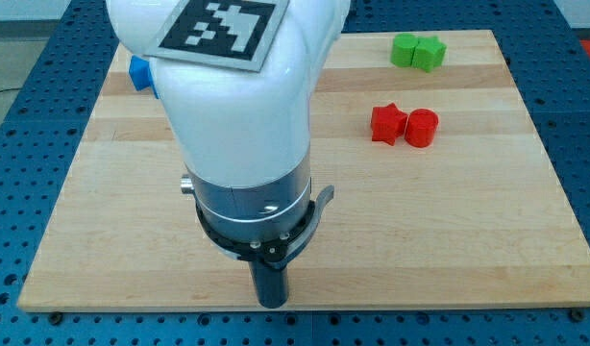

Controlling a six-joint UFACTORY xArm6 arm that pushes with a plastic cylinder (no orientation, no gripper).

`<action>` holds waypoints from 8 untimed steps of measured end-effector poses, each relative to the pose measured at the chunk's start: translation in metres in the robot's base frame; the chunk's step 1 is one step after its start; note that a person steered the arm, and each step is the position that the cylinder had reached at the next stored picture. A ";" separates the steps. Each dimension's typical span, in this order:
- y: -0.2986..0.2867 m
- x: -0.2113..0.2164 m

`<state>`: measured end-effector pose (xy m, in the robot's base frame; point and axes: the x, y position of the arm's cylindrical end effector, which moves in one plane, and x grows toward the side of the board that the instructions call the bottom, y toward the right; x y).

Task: Separate the blue cube from the blue triangle

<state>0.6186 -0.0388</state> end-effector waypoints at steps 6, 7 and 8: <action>0.048 -0.195; 0.026 -0.195; 0.009 -0.195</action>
<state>0.4239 -0.0302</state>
